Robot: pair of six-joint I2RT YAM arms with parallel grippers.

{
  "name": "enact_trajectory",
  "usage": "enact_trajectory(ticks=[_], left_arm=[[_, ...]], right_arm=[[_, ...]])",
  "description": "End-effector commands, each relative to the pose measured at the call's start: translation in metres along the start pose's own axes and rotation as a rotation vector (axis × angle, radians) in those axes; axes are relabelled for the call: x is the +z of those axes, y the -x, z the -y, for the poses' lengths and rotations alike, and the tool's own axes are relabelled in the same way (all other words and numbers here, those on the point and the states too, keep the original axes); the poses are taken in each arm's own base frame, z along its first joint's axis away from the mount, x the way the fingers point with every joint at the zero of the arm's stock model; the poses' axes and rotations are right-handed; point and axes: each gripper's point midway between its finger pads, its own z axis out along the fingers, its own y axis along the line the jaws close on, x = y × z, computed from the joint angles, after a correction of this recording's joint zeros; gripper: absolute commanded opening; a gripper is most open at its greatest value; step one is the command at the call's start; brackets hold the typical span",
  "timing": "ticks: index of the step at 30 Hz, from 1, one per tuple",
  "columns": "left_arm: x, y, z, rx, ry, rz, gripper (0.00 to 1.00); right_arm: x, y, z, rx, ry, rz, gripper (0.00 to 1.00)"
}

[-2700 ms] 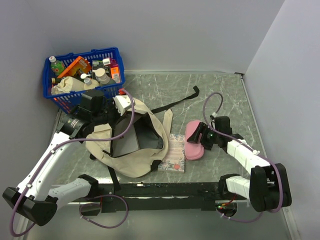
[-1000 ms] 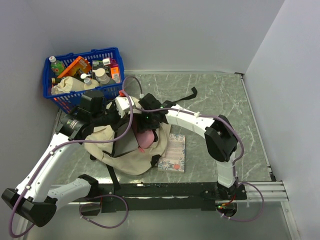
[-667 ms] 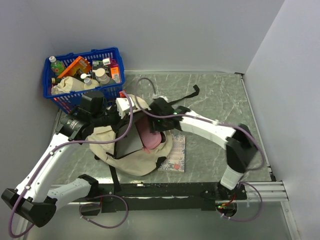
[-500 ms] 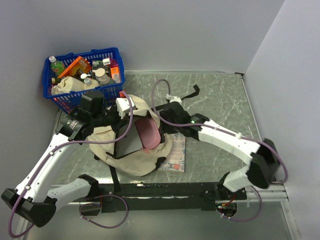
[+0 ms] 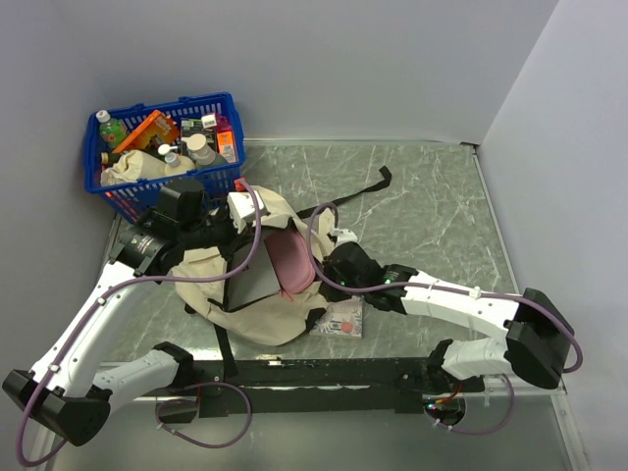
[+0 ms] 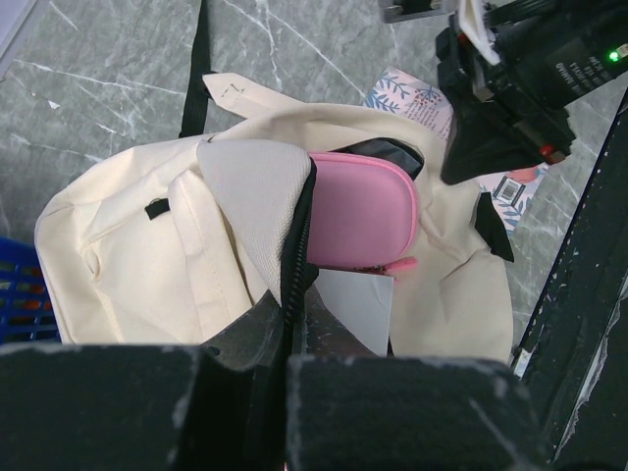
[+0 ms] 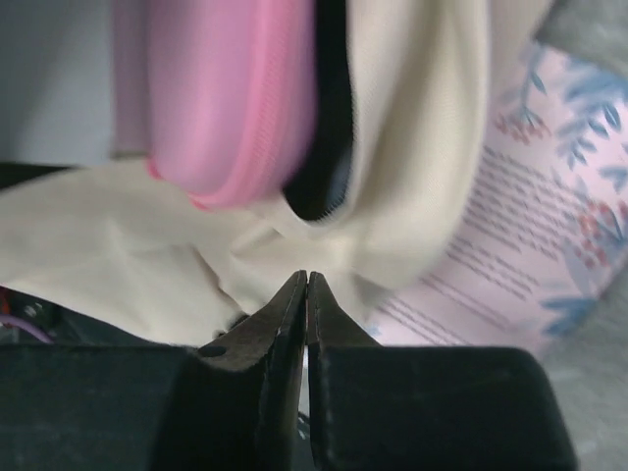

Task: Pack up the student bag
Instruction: Place the stationery in the student bag.

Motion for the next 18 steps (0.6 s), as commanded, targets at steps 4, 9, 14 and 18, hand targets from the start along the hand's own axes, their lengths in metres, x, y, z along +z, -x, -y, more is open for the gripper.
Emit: enact_trajectory(ticks=[4,9,14,18], left_arm=[[-0.010,0.029,0.000,0.065,0.006,0.093,0.01],[-0.010,0.028,0.000,0.064,0.010,0.095,0.01],[-0.010,0.028,0.001,0.073,0.005,0.098,0.01],[-0.011,0.028,0.003,0.072,-0.001,0.099,0.01]], right_arm=[[0.007,0.056,-0.044,-0.002,0.111,0.152,0.07],[0.035,0.053,-0.031,0.031,0.052,0.092,0.05],[0.051,0.068,-0.036,0.046,0.058,0.124,0.04],[0.065,0.093,-0.043,0.046,0.042,0.168,0.04]])
